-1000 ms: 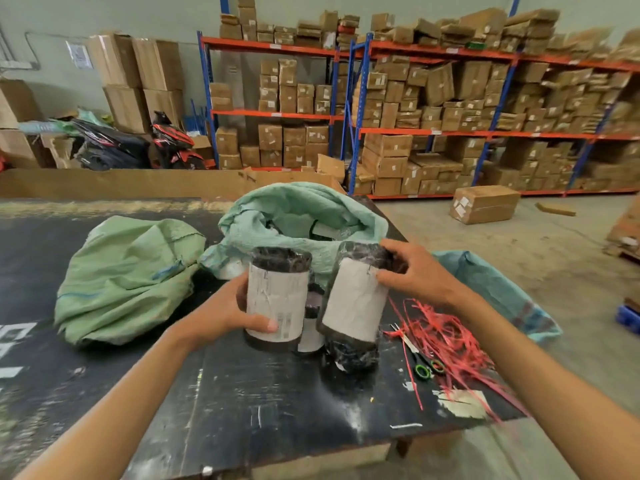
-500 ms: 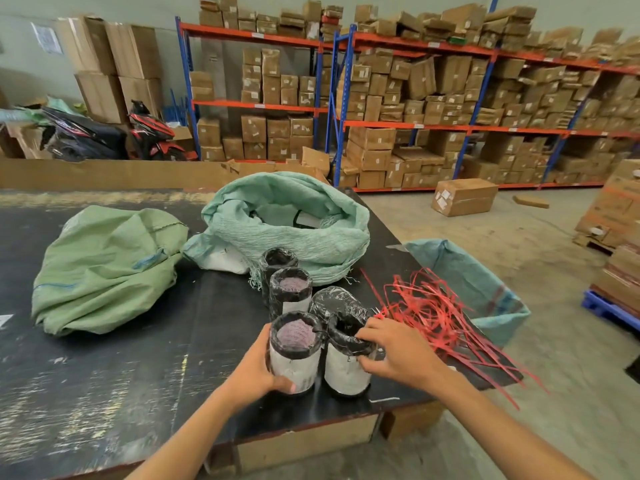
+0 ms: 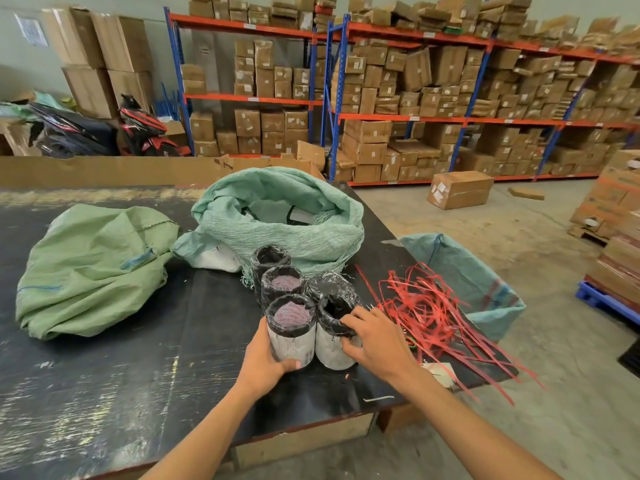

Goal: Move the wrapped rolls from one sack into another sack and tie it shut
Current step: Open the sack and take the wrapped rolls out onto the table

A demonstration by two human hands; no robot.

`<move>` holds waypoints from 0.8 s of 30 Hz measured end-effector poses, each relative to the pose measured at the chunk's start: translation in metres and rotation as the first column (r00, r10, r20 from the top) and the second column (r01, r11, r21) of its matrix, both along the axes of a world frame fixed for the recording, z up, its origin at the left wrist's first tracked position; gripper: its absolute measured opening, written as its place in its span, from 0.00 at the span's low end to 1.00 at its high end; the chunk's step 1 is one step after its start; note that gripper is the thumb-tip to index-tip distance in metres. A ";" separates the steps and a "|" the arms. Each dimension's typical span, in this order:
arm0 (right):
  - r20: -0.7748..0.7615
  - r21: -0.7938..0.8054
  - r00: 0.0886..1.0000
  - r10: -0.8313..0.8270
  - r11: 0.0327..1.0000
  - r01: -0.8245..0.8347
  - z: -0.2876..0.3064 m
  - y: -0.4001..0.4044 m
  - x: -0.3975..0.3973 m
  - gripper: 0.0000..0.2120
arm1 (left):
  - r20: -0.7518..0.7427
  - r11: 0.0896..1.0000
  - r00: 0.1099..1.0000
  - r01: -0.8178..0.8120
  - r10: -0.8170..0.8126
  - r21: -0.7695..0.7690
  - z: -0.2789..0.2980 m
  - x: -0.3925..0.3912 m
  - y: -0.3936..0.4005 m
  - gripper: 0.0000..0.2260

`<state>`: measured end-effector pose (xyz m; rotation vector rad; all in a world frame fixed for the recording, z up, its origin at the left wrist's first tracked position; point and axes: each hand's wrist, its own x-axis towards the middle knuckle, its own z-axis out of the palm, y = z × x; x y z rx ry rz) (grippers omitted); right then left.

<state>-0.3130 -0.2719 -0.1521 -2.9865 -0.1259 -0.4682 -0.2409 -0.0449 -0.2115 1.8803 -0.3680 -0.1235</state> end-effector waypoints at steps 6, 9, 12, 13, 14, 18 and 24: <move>0.037 -0.055 0.999 -0.023 0.998 0.025 -0.003 0.001 0.005 0.14 | 0.014 0.998 0.999 -0.053 0.052 0.028 -0.002 0.005 -0.003 0.40; 0.040 -0.036 0.999 -0.013 0.999 0.015 0.000 0.003 0.002 0.19 | 0.047 0.998 0.998 -0.044 0.042 0.038 0.000 0.004 0.001 0.44; 0.176 0.011 0.984 -0.007 1.000 0.005 0.006 0.006 -0.003 0.21 | 0.112 0.998 0.991 -0.069 0.068 0.007 0.011 -0.002 0.006 0.56; 0.228 0.023 0.974 0.008 1.000 -0.013 0.008 0.006 -0.002 0.20 | 0.145 0.997 0.986 -0.082 0.082 -0.008 0.019 -0.005 0.008 0.54; 0.265 0.032 0.964 0.025 0.999 -0.035 0.010 0.006 -0.001 0.18 | 0.173 0.996 0.980 -0.092 0.094 -0.023 0.028 -0.006 0.009 0.51; 0.244 0.112 0.970 0.006 0.993 -0.034 0.025 0.007 0.017 0.16 | 0.244 0.996 0.966 -0.085 0.084 -0.006 0.058 0.001 0.013 0.39; 0.129 0.250 0.989 0.066 0.963 -0.097 0.060 0.017 0.081 0.16 | 0.394 0.987 0.916 -0.125 0.074 0.104 0.097 0.055 0.013 0.14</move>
